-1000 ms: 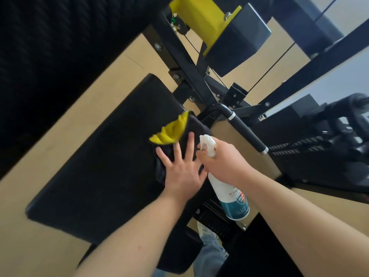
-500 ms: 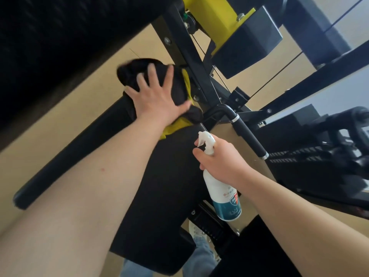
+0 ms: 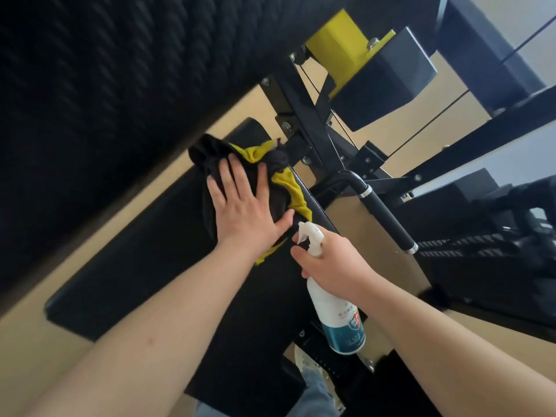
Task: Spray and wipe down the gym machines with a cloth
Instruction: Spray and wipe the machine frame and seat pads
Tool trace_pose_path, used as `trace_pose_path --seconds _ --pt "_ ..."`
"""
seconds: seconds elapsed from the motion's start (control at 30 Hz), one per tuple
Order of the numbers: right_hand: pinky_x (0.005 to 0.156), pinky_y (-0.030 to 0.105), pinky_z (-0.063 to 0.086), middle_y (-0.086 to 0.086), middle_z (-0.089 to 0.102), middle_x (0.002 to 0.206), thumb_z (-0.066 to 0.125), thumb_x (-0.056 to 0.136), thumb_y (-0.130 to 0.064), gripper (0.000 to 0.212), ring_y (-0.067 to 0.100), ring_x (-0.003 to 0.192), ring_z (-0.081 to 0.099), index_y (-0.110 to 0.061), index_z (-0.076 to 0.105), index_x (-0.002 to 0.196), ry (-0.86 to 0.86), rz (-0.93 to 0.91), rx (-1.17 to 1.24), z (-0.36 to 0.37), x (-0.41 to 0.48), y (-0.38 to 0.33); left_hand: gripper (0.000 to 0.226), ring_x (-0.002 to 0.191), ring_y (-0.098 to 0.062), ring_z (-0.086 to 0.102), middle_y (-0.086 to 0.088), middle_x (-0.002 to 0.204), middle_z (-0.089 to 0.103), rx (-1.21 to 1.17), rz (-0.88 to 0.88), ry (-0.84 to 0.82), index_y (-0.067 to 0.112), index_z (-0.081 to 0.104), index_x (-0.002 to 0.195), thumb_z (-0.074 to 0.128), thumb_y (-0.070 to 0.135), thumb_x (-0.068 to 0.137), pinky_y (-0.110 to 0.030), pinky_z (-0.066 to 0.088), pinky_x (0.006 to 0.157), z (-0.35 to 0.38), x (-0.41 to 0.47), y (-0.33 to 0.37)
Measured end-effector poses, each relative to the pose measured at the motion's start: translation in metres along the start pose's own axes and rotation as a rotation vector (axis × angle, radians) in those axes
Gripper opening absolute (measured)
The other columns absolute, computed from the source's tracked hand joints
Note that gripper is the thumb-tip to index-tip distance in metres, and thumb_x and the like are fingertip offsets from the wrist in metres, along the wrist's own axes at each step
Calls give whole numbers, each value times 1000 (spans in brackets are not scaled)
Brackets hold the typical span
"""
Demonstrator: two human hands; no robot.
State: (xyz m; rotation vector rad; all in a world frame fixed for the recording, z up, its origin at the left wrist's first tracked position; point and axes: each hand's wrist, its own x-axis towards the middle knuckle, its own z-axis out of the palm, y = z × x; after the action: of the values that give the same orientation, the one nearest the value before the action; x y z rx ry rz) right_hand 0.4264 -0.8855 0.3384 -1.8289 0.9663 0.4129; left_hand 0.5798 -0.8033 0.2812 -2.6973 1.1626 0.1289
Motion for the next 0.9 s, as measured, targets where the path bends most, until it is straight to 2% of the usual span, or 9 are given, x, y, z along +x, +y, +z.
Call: trace_pose_path --seconds 0.13,0.23,0.3,0.4,0.53,0.63,0.73,0.83,0.9 --pt "61 25 49 -6 74 77 60 98 -41 8 4 68 67 -37 58 105 13 -13 26 0 7 -7 117 152 -51 4 -28 165 -6 0 12 -22 23 -8 162 15 96 74 -72 16 116 -22 54 -13" --pt "61 26 50 -5 74 80 60 97 -39 9 9 73 69 -37 58 106 50 -6 56 0 11 -7 99 146 -47 24 -23 164 14 -95 -48 21 30 -1 162 19 87 84 -69 28 110 -26 76 -11" --pt "60 27 49 -5 74 82 59 97 -34 14 11 76 69 -38 58 110 58 16 60 -3 13 -4 82 146 -45 28 -22 164 20 -134 -88 104 31 8 162 20 76 94 -68 28 112 -23 73 -4" --pt "61 28 48 -3 75 83 58 94 -26 23 16 80 69 -40 56 112 90 34 71 -8 12 1 76 154 -45 7 -23 169 2 -134 -106 123 32 4 164 17 69 99 -71 12 118 -11 50 12" --pt "60 27 48 -4 73 81 60 94 -23 20 14 76 68 -37 56 109 119 14 74 -17 1 10 83 153 -47 -15 -23 167 -18 -102 -25 45 35 -8 162 13 78 94 -77 -2 113 6 10 35" --pt "58 25 44 -5 70 82 62 97 -25 15 9 71 66 -34 56 107 105 -15 46 -25 -8 20 84 152 -48 -21 -22 166 -25 -90 42 -21 36 -15 161 7 77 91 -80 -2 111 15 -15 52" --pt "61 28 47 -3 69 83 62 94 -23 13 15 75 67 -33 58 102 113 -26 41 -27 -15 34 84 151 -48 -23 -21 165 -27 -67 145 -81 38 -15 160 -3 68 83 -81 -2 109 26 -49 77" --pt "62 30 49 -4 68 82 60 91 -18 16 17 74 67 -34 56 90 130 -42 33 -26 -24 51 81 151 -44 -27 -17 163 -34 -56 227 -115 29 -23 152 10 64 88 -79 -8 111 45 -79 103" --pt "63 34 54 -4 70 83 60 92 -21 10 18 75 69 -31 59 93 122 -38 24 -25 -30 63 86 154 -40 -21 -16 166 -27 -107 279 -115 21 -22 151 24 62 92 -75 -8 115 56 -99 116"
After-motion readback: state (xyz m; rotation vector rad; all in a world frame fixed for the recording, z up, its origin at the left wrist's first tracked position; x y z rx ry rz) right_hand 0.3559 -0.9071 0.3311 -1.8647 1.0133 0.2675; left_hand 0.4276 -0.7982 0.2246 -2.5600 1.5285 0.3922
